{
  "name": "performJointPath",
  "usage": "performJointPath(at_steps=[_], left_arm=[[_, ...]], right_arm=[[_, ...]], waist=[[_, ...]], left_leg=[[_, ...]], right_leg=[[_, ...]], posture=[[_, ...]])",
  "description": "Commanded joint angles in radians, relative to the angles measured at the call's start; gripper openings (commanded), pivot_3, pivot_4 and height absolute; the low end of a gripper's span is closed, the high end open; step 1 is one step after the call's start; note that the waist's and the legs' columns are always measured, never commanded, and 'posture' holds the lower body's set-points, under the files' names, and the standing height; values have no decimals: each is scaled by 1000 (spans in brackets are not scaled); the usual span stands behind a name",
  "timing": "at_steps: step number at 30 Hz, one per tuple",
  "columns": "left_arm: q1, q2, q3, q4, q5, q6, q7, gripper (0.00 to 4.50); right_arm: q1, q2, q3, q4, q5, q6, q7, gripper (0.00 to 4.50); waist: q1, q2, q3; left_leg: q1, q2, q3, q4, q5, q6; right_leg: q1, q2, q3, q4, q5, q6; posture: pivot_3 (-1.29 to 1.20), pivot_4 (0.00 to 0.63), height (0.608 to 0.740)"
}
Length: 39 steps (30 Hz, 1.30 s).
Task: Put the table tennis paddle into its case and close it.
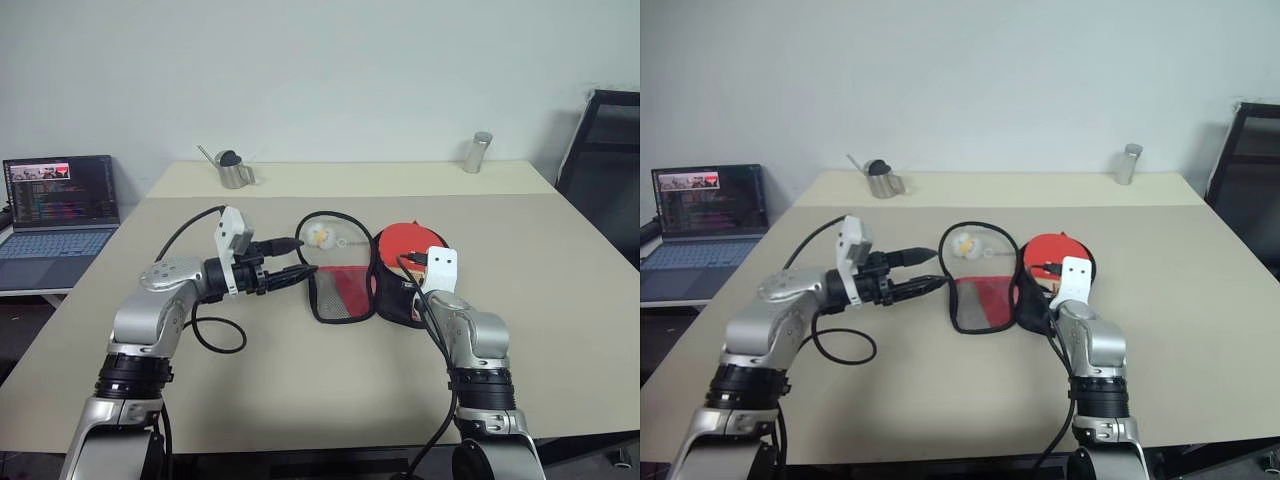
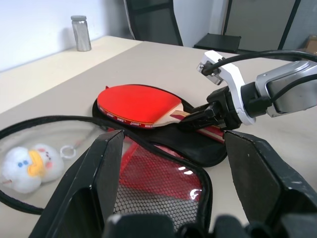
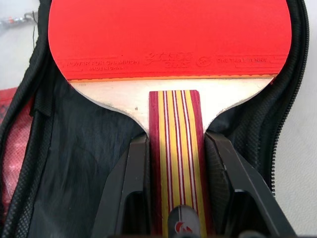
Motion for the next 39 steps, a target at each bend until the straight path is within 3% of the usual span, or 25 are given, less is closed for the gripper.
performJointPath(at_steps=[1, 17, 39], left_arm=[[-28, 8, 8, -33, 0, -24, -4, 3473], [-52, 11, -1, -63, 5, -42, -21, 3473], [-92, 28, -7, -46, 12, -53, -70, 3473]], right_arm=[[-13, 2, -17, -18, 7, -30, -10, 1450], [-31, -19, 8, -30, 17, -24, 42, 1450], [-52, -21, 25, -24, -30, 83, -18, 1450]], waist=[[0, 0, 0], [0, 0, 0], [0, 0, 0]], left_leg=[[0, 0, 0, 0, 0, 0], [0, 0, 0, 0, 0, 0], [-1, 0, 0, -1, 0, 0]], right_leg=[[0, 0, 0, 0, 0, 0], [0, 0, 0, 0, 0, 0], [0, 0, 0, -2, 0, 0]], posture=[[0, 150, 740], [0, 150, 740], [0, 150, 740]])
